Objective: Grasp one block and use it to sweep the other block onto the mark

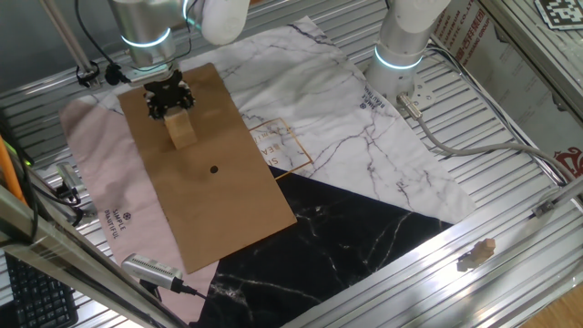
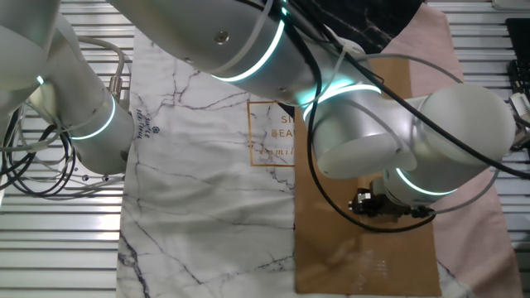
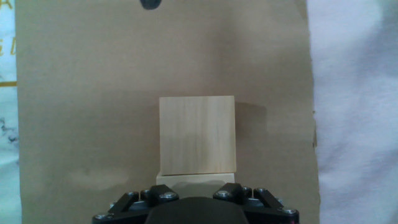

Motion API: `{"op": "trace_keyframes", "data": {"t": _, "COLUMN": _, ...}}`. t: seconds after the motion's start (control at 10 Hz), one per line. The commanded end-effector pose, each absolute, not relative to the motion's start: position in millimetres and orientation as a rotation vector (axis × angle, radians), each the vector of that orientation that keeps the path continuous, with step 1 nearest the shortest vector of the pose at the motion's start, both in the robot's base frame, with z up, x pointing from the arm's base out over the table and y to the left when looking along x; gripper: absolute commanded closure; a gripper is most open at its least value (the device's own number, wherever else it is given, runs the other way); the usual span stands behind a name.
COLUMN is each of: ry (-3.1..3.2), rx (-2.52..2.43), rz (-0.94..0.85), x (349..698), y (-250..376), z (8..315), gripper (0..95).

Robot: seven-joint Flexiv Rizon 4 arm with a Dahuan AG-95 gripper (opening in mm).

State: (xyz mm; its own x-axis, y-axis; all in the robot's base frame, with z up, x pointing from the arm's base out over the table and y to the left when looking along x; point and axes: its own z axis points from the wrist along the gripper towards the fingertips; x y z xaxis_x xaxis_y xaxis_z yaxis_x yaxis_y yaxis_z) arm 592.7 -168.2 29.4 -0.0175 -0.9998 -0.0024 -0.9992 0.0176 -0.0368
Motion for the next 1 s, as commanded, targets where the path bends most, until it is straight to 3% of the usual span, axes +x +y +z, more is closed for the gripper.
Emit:
{"op": "trace_keyframes", "data": {"t": 0.1, "ry": 2.223, "rx": -2.183, "rz": -0.039, "x": 592.7, "y": -168.2, "z": 29.4, "gripper": 95.0}}
{"op": "trace_keyframes", "data": {"t": 1.0, "ry": 2.227, "rx": -2.174, "rz": -0.027, "x": 596.6, "y": -171.6, "z": 26.4, "gripper": 95.0}}
